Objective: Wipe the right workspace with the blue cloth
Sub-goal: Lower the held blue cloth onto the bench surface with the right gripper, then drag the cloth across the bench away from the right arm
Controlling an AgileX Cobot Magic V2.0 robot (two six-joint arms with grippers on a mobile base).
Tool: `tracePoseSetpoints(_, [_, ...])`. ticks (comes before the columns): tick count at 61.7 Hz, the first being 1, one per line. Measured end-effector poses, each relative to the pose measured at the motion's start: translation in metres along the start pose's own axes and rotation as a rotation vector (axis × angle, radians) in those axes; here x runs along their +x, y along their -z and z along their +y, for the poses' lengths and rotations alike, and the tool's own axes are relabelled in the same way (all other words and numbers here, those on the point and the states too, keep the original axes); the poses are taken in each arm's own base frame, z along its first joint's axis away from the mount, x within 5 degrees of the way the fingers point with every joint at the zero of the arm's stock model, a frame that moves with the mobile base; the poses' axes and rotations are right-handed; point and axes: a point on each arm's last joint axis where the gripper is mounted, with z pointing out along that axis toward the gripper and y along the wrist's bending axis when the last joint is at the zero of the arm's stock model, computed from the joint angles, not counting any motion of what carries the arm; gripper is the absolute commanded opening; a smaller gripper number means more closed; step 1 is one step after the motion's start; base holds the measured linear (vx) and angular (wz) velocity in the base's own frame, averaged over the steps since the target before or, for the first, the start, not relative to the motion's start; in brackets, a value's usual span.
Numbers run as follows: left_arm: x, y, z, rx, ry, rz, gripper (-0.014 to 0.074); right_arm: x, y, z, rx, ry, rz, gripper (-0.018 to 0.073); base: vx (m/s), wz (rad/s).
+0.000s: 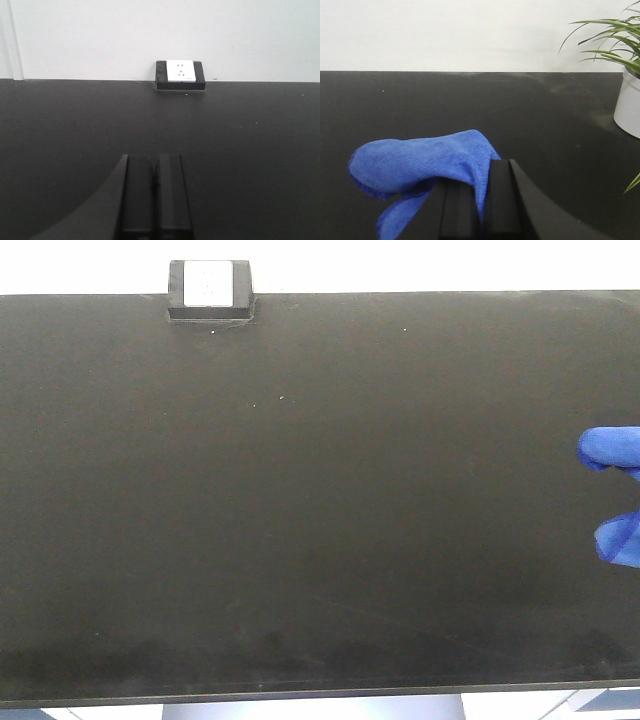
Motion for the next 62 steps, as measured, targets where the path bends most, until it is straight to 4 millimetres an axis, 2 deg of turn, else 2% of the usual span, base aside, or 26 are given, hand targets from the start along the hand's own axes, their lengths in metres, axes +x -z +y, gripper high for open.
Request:
tracePoseSetpoints(15, [0.000,0.000,0.000,0.000,0.000,0.000,-0.0006,0.000,-0.001,0.003,-0.028,-0.001,-0.004,-0.0004,0.00,0.00])
tracePoseSetpoints(16, [0.000,0.000,0.000,0.000,0.000,0.000,-0.0006,0.010,-0.015,0.004,-0.035,0.001,0.085,-0.0004,0.00,0.00])
tracePoseSetpoints(27, [0.000,0.000,0.000,0.000,0.000,0.000,-0.0006,0.042,-0.046,0.012,-0.085,0.009,0.316,-0.0004,0.00,0.00])
tracePoseSetpoints(33, [0.000,0.000,0.000,0.000,0.000,0.000,-0.0006,0.061,-0.065,0.023,-0.185,0.003,0.438,-0.0004,0.00,0.00])
tracePoseSetpoints(45, [0.000,0.000,0.000,0.000,0.000,0.000,-0.0006,0.089,-0.100,0.052,-0.465,-0.044,0.566,-0.0001,0.00,0.00])
tracePoseSetpoints(56, [0.000,0.000,0.000,0.000,0.000,0.000,-0.0006,0.101,-0.121,0.080,-0.563,-0.121,0.621,0.0000,0.00,0.00])
tracePoseSetpoints(62, [0.000,0.000,0.000,0.000,0.000,0.000,-0.0006,0.101,-0.126,0.106,-0.614,-0.104,0.614,0.0000,0.00,0.00])
